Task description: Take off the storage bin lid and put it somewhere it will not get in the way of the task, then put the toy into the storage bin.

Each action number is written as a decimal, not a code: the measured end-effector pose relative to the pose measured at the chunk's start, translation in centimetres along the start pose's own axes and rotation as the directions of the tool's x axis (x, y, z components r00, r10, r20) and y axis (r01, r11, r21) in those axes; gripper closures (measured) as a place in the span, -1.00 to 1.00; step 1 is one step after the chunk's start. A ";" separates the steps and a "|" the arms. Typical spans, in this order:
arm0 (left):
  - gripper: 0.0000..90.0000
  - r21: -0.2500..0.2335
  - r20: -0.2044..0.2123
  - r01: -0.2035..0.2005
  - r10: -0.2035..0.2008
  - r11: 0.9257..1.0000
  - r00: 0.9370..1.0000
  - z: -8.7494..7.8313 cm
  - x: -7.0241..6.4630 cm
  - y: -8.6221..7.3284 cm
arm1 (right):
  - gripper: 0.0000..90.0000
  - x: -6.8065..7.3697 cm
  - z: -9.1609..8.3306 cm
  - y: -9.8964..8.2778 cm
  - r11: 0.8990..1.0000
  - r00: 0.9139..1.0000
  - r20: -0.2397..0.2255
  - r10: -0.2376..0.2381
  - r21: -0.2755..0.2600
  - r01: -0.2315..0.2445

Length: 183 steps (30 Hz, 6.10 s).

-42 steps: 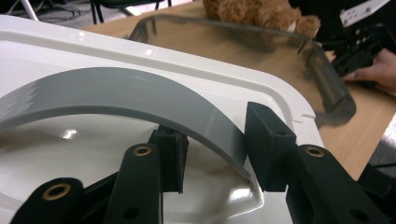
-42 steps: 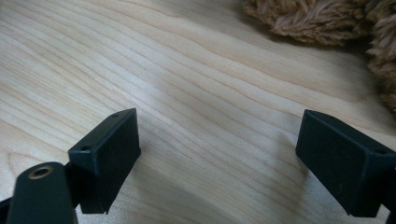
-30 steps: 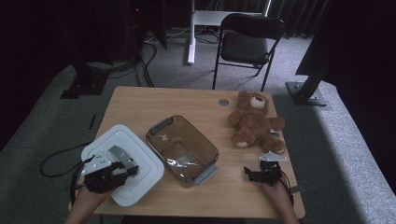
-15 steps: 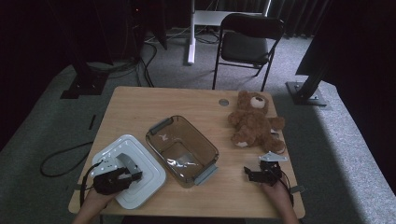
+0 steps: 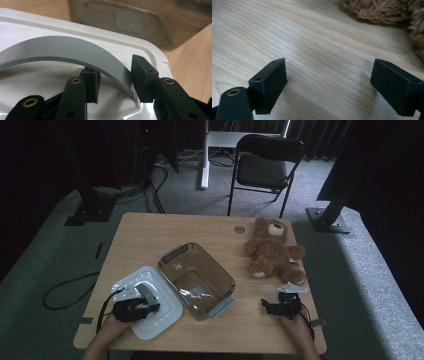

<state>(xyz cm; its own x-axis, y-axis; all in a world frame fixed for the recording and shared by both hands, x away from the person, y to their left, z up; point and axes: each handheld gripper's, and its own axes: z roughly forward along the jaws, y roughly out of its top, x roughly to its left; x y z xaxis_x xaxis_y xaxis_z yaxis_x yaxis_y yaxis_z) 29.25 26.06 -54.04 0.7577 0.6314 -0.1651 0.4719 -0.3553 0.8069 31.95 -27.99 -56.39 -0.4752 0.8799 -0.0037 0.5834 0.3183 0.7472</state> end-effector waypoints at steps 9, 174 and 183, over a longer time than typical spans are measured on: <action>0.34 0.031 0.039 0.005 -0.006 0.999 0.999 2.0 1.1 0.5 | -0.72 0.0 0.0 0.0 1.000 1.000 0.000 0.000 0.000 0.000; -0.97 0.037 -0.571 0.280 -0.210 0.959 0.794 -4.2 3.4 -4.4 | -0.16 -6.3 5.5 13.4 0.963 0.959 0.116 0.260 0.048 -0.266; -0.97 0.038 -0.571 0.281 -0.210 0.959 0.794 -4.2 3.4 -4.4 | 0.33 -6.6 3.5 13.8 0.961 0.958 0.085 0.275 -0.001 -0.276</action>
<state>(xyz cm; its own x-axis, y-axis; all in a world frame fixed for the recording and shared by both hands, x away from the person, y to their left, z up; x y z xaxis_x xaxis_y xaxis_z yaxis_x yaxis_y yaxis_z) 27.85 32.64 -55.75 0.2450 0.9692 0.0236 0.6822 -0.1896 0.7062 45.47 -28.17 -48.38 -0.2388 0.9601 0.1455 0.6909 0.0627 0.7202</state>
